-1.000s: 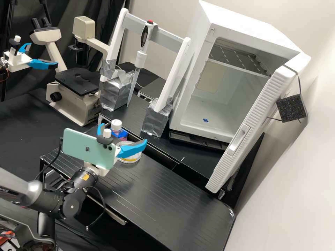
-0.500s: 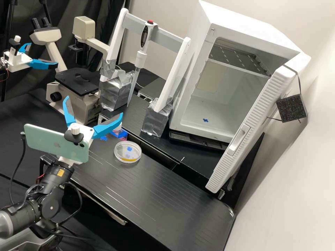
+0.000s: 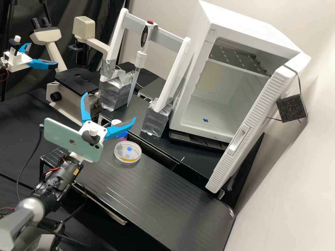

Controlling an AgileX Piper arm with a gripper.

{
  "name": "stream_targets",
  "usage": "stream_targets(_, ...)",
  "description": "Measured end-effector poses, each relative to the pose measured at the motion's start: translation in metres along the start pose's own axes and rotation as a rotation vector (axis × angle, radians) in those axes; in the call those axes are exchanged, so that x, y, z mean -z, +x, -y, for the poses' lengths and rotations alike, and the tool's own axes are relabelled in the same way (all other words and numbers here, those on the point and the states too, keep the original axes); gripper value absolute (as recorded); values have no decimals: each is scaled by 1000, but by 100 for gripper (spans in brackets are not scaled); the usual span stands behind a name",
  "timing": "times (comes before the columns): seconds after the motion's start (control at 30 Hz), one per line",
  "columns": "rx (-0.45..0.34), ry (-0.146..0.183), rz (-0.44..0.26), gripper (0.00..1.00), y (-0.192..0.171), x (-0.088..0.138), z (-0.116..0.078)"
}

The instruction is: Move the petri dish to the bench

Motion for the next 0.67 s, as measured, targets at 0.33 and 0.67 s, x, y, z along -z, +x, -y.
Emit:
stream_targets(0.33,23,-69,67,100,15,-12,11)
stream_targets(0.67,-56,-85,72,100,43,-7,2)
